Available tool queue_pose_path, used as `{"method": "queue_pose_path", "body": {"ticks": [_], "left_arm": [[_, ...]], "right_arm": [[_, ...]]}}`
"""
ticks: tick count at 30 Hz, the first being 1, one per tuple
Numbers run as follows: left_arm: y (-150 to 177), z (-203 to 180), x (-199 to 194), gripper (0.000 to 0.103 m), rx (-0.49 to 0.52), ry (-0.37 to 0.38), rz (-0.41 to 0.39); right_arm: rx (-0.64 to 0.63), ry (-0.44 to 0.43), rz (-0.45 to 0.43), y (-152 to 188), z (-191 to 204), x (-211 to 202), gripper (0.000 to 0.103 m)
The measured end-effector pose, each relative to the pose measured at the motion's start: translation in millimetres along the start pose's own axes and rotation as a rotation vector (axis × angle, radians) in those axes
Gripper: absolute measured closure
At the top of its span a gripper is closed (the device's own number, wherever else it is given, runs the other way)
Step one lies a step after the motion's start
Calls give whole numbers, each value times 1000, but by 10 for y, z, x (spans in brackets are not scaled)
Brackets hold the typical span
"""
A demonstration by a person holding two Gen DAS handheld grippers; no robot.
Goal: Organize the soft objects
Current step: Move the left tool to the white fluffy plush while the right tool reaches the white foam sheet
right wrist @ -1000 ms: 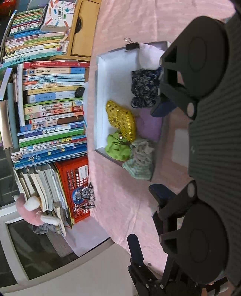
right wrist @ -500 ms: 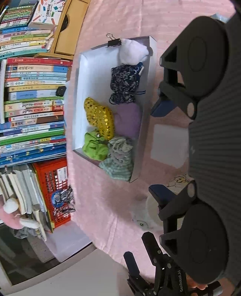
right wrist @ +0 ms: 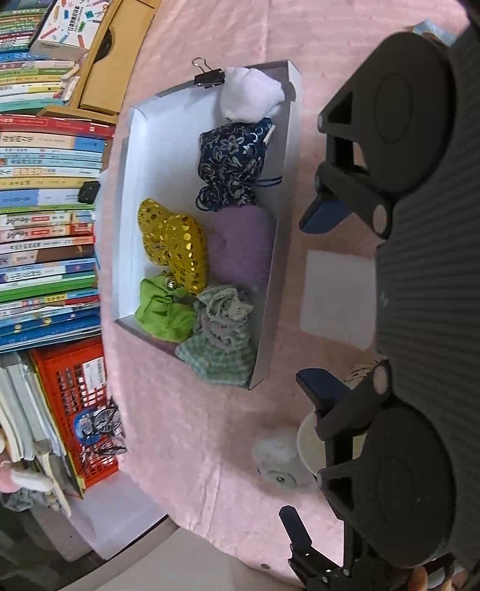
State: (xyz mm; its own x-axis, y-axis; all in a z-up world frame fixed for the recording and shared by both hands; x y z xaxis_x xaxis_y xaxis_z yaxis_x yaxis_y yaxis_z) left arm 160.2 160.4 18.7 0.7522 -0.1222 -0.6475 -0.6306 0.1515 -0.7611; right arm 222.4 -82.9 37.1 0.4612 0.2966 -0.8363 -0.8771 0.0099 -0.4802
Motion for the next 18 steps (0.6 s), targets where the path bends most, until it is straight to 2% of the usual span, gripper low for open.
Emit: {"method": "queue_pose_path", "body": {"ticks": [9,18], "left_arm": [[68,98,143,31,-58,24,30],[78,79,241,33,-84,41,41]], "right_arm": [[12,11,33,-17,6,73,15],[7,16,55,10,6,131,15]]}}
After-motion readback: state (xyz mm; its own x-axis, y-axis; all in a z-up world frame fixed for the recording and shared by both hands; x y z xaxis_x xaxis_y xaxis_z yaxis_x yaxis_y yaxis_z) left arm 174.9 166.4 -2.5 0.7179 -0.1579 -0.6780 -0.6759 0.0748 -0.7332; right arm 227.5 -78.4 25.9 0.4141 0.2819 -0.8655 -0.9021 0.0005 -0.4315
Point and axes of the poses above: each gripper's, at about its wrist camera, not at the fingertips, and x roughly the way its jaws point, z to its left, y to its underside, the point moved 4 cm from there along x, roughly the way its jaws point, and after that the axes turned 9 degrees about x, right-handed, at the moved point
